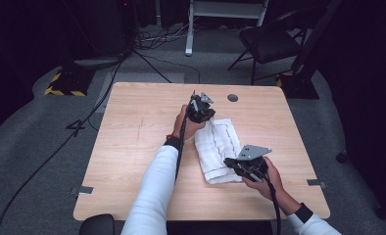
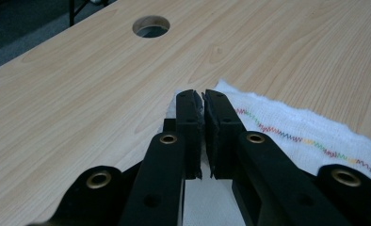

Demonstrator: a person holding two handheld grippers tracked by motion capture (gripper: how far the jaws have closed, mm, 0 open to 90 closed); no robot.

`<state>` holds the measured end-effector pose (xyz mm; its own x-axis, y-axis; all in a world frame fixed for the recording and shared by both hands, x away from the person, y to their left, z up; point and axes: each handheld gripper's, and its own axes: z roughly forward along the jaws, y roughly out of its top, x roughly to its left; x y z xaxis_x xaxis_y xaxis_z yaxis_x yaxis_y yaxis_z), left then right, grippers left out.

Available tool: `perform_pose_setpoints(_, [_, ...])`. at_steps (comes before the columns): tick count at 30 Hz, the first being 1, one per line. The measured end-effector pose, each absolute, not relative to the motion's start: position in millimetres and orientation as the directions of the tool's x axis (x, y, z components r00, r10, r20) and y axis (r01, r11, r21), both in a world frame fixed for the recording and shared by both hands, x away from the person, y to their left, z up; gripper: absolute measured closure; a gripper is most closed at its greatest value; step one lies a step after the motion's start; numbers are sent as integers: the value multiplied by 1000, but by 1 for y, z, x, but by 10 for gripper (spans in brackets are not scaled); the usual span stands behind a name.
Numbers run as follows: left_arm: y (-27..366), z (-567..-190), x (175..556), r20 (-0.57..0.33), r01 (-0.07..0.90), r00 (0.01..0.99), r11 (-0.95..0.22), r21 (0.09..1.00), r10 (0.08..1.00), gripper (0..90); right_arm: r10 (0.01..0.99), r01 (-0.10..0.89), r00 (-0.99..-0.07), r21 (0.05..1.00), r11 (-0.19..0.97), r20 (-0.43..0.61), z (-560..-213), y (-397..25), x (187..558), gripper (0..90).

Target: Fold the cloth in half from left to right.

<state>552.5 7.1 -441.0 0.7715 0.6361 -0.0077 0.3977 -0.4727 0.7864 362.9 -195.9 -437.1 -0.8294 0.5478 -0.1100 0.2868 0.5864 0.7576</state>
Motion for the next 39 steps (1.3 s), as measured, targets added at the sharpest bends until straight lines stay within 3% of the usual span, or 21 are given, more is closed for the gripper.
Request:
perform_pose_setpoints(17, [-34,-446,553,16,376,780,-488,788,626,823,592,324,-797,739,590,-123,-436,-238,352,859])
perform_pose_setpoints(19, [-36,-450,553,10,388,771,-482,786,637,756,595,334,-796,736,589,-115,-439,-242,352,859])
perform_pose_setpoints(21, [-36,-453,552,-4,406,761,-472,783,649,627,600,356,-793,720,595,-104,-443,-247,352,843])
perform_pose_setpoints(24, [-29,-453,546,2,418,749,-473,776,663,430,608,391,-788,684,616,-98,-453,-251,351,749])
perform_pose_setpoints(27, [-19,-450,533,20,407,762,-503,762,647,307,623,426,-778,662,616,-78,-460,-258,351,626])
perform_pose_setpoints(32, [7,-447,498,25,365,816,-548,753,578,251,663,452,-747,693,562,-50,-454,-267,354,513])
perform_pose_setpoints(39, [27,-454,441,51,306,870,-618,724,490,251,690,444,-719,706,552,-87,-449,-265,374,482])
